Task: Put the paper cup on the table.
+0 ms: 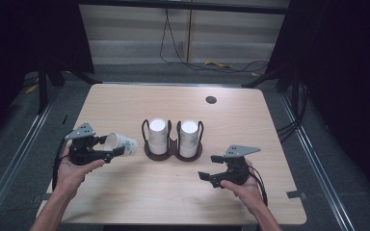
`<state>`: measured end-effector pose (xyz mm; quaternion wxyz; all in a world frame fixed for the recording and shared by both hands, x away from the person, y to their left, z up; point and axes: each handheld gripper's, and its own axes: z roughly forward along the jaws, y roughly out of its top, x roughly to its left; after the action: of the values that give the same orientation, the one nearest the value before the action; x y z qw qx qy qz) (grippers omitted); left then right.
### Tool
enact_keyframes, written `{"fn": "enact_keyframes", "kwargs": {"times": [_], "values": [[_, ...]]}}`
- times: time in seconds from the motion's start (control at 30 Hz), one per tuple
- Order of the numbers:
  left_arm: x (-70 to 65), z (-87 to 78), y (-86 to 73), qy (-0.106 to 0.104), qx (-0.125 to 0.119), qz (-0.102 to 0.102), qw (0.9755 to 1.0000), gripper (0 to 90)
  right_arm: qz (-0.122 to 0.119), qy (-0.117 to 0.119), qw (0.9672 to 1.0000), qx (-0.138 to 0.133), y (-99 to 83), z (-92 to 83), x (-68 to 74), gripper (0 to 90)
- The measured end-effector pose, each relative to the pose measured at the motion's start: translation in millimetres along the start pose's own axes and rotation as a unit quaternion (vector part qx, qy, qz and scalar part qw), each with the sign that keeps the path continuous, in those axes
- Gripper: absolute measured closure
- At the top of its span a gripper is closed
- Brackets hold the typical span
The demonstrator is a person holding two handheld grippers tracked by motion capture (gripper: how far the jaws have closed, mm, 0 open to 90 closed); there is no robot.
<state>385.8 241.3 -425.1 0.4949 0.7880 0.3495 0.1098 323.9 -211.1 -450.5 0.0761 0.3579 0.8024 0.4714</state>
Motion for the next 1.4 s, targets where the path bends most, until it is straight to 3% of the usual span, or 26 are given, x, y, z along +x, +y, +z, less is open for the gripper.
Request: {"fn": "enact_keyframes", "kwargs": {"times": [0.2, 0.37, 0.53, 0.7, 0.83, 1.03, 1.13, 1.3, 1.4], "values": [[10.8, -0.5, 7.4, 0.023, 0.01, -0.002, 0.9997, 28.7, 0.003, -0.014, 0.9999, 0.002, -4.1, -6.2, -4.0, 15.9], [17.2, 3.4, 12.6, 0.038, 0.011, -0.011, 0.9991, 28.6, 0.004, -0.012, 0.9999, 0.004, -5.7, -4.8, -4.6, 15.9], [21.8, 8.1, 15.7, 0.054, 0.028, -0.006, 0.9981, 28.4, 0.003, -0.008, 0.9999, 0.008, -5.9, -2.1, -3.8, 16.0], [28.5, 20.0, 18.2, 0.068, 0.043, -0.016, 0.9967, 27.6, 0.002, -0.007, 0.9999, 0.011, -6.9, -0.7, -4.0, 15.4], [37.3, 32.5, 15.0, 0.083, 0.06, -0.033, 0.9942, 27.2, -0.002, -0.005, 0.9999, 0.014, -8.0, 1.0, -3.4, 15.2], [46.2, 40.3, 13.3, 0.095, 0.093, -0.032, 0.9907, 26.6, 0.001, -0.006, 0.9999, 0.014, -8.9, -0.7, -4.3, 15.1], [46.1, 43.5, 14.6, 0.092, 0.12, -0.036, 0.9878, 25.9, 0.001, -0.004, 0.9999, 0.014, -9.0, -0.6, -4.1, 15.1], [44.9, 50.4, 17.1, 0.109, 0.148, -0.038, 0.9822, 26.3, -0.003, 0.005, 0.9998, 0.019, -9.5, 1.5, -3.1, 15.2], [44.5, 54.7, 19.9, 0.107, 0.16, -0.032, 0.9806, 25.9, -0.004, 0.005, 0.9997, 0.022, -9.6, 2.3, -2.8, 15.1]]}}
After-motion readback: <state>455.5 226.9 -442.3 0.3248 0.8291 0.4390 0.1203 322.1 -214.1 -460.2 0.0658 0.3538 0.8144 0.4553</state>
